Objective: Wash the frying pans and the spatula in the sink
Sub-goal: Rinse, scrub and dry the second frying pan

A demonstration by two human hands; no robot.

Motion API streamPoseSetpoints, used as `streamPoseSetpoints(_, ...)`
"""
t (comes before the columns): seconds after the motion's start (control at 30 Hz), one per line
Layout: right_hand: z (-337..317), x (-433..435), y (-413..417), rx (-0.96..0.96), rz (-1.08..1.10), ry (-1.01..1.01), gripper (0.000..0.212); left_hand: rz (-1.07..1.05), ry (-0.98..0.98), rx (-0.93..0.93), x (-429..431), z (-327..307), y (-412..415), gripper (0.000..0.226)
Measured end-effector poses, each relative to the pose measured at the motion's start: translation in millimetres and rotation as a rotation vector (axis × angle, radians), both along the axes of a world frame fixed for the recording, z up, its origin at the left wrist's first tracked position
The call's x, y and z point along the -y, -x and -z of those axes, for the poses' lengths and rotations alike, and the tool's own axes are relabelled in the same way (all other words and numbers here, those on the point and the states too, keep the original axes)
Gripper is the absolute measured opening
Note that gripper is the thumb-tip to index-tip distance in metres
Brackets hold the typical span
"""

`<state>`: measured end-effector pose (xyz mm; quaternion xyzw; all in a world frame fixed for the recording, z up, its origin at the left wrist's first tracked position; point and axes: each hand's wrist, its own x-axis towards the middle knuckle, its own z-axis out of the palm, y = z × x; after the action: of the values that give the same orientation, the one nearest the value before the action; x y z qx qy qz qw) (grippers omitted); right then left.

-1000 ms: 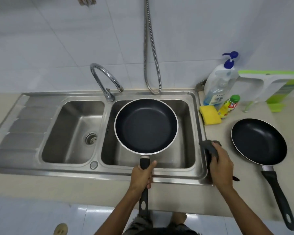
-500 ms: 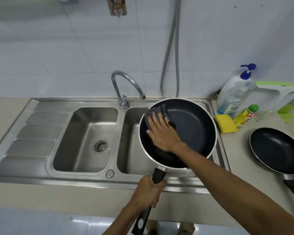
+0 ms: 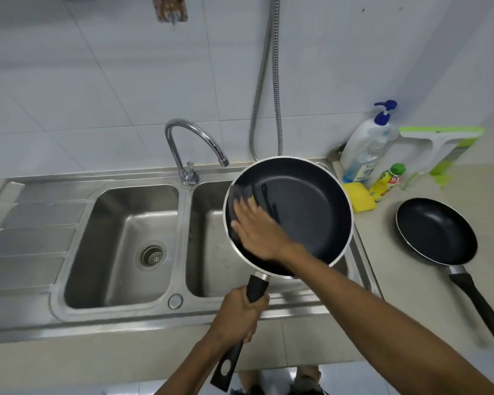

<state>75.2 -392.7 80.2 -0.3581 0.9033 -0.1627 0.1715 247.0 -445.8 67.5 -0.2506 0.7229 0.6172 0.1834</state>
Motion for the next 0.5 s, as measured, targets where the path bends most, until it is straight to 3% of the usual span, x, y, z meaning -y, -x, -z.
streamPoseSetpoints(0.13,18,-57,80,-0.178,0.243,-0.199,0.062,-0.031,-0.046,-0.019,1,-4,4,0.022)
streamPoseSetpoints(0.2,29,-102,74,-0.212,0.262,-0.211,0.069,-0.087,-0.097,-0.001,3,-1,9,0.017)
streamPoseSetpoints(0.27,31,-128,27,-0.124,0.233,-0.215,0.079,-0.118,-0.095,0.018,5,3,12,0.016)
streamPoseSetpoints(0.4,10,-84,-59,0.224,0.112,0.082,0.052,0.020,0.060,-0.023,-1,6,16,0.023)
streamPoseSetpoints(0.5,-9,-26,-22,0.208,0.187,0.279,0.057,0.062,0.074,-0.015,-21,-4,18,0.021)
